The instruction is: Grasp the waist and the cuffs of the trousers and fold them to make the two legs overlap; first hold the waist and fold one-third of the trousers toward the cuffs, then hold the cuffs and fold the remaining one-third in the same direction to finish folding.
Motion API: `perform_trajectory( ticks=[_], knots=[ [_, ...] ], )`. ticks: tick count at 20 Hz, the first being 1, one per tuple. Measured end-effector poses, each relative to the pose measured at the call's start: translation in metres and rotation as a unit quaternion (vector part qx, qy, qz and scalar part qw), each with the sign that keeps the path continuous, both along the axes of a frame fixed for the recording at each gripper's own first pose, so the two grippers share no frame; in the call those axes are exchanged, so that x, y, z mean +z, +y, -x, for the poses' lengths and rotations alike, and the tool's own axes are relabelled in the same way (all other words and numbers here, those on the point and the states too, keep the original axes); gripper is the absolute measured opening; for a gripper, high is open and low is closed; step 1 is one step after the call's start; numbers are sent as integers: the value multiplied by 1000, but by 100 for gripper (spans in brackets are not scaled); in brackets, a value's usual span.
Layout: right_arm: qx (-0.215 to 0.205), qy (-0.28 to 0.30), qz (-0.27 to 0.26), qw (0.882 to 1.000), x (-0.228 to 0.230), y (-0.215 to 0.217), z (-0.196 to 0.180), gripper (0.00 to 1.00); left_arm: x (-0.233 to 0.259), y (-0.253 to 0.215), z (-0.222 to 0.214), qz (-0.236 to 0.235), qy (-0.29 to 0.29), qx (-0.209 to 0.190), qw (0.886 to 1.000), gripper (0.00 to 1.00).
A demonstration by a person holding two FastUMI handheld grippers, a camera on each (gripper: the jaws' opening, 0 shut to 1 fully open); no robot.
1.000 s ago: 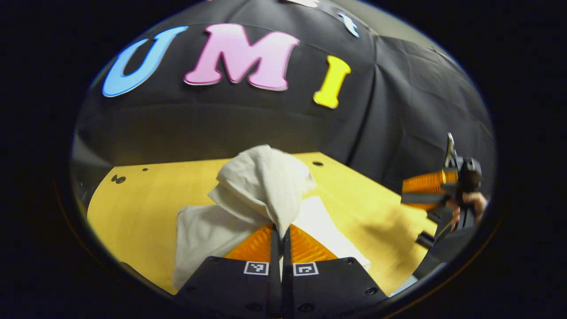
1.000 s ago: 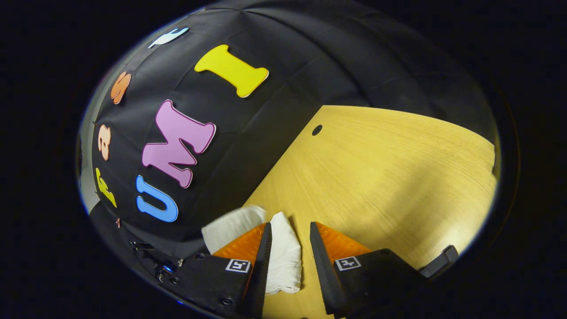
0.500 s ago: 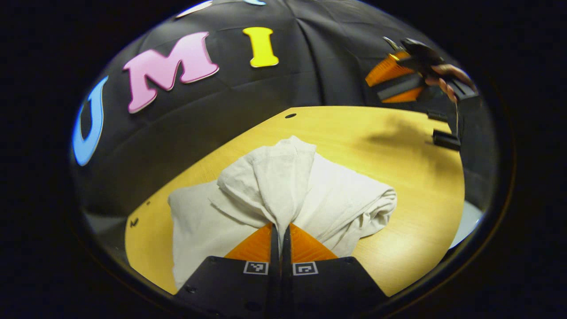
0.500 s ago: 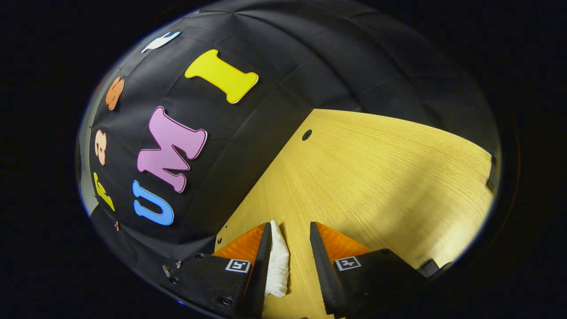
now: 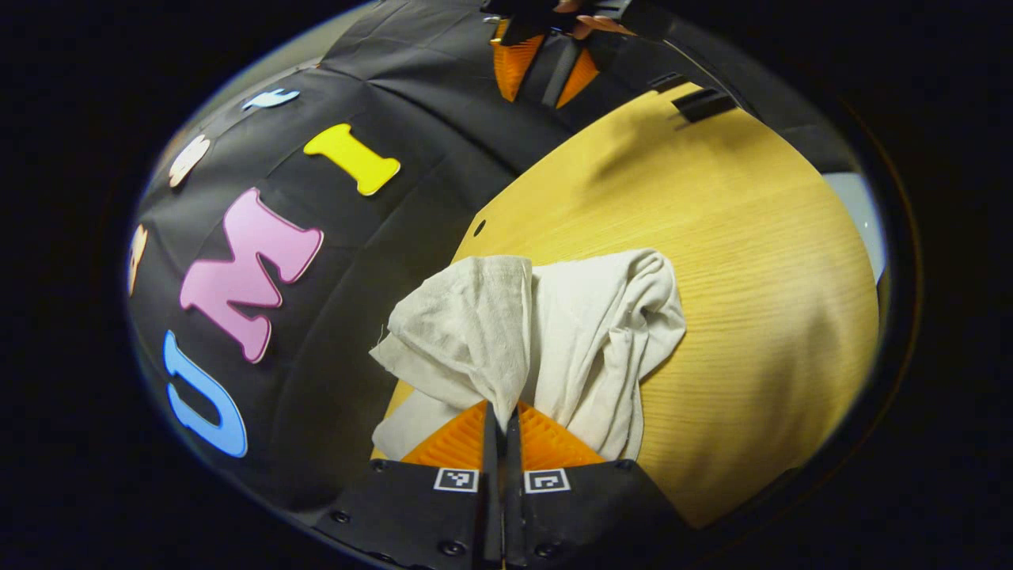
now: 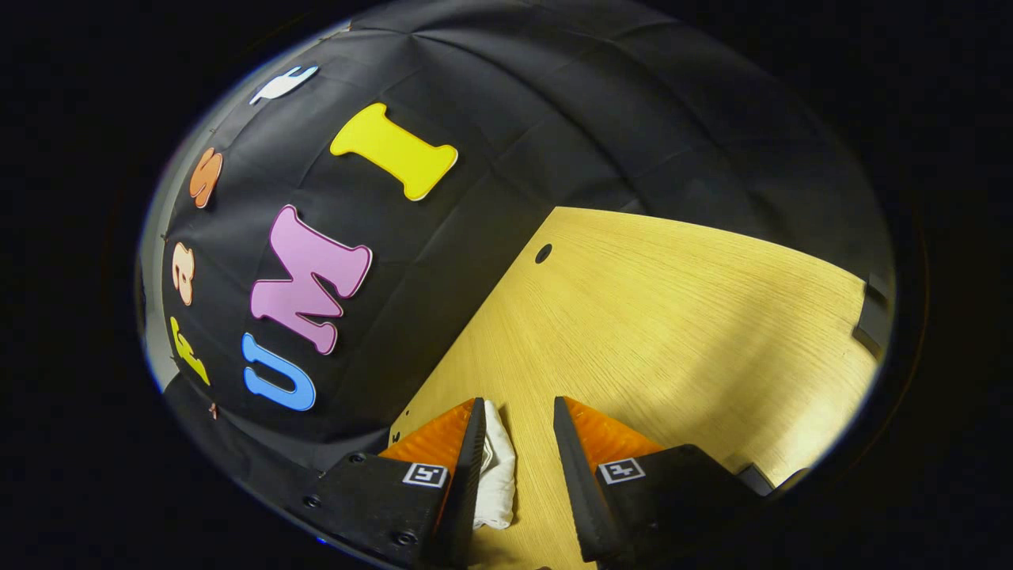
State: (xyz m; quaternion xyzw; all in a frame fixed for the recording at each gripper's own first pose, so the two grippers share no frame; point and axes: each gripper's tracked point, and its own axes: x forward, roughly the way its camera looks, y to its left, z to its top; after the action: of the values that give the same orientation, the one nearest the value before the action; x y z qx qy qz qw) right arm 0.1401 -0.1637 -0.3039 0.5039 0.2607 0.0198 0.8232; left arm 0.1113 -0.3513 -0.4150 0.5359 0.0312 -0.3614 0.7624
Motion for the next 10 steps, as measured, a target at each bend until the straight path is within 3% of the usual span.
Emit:
perform_trajectory(
  ticks=[3, 4, 5, 6, 7, 10],
  knots=[
    [-5, -3, -3, 1000, 3, -1, 5, 54, 12, -1, -1, -9, -34, -8, 999, 17],
    [-7, -6, -2, 1000, 6, -1, 7, 54, 18, -1, -4, -7, -46, -7, 999, 28],
    [-6, -8, -1, 1000, 9, -1, 8, 54, 24, 0, -4, -1, -49, -5, 999, 62],
    [-8, -11, 1, 1000, 12, -1, 9, 54, 29, 2, -4, 4, -47, -3, 999, 68],
    [-9, -15, 3, 1000, 16, -1, 9, 54, 35, 3, -4, 10, -47, -2, 999, 80],
    [-15, -28, 7, 999, 33, 1, 14, 54, 58, 8, 1, 19, -58, -2, 998, 91]
  ],
)
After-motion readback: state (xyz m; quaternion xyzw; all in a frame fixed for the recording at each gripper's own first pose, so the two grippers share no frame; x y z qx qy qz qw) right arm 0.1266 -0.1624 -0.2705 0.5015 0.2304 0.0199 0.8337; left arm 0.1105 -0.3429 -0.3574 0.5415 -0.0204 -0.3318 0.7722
